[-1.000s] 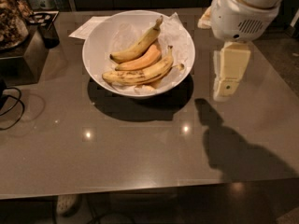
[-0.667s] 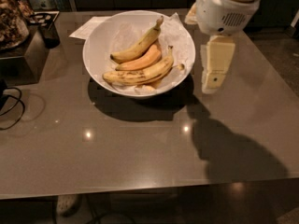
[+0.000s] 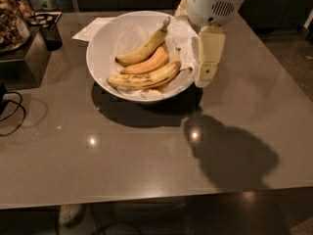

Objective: Pick banana from white bowl

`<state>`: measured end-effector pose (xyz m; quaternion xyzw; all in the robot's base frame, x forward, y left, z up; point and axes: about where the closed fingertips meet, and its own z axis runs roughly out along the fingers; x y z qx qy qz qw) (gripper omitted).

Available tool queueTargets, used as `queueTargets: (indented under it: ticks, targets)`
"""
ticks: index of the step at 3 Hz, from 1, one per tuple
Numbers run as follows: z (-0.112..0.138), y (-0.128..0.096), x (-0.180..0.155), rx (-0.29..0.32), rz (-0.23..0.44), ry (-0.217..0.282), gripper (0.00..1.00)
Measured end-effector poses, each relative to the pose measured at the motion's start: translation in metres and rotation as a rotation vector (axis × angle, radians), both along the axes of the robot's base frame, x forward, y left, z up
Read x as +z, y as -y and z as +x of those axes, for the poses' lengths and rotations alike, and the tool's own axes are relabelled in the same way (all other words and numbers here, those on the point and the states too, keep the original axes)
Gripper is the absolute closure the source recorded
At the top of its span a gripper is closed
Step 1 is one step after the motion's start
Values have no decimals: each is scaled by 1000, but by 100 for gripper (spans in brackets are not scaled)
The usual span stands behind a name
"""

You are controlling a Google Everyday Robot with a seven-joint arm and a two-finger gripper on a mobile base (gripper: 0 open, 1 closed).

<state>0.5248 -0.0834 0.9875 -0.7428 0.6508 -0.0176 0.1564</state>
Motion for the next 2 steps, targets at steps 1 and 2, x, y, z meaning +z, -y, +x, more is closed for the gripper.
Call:
queueTargets:
  ticks: [1,2]
  targets:
    - [9,-17,4,29,24,-15,3]
    - [16,-31,8,48,47,-30,21]
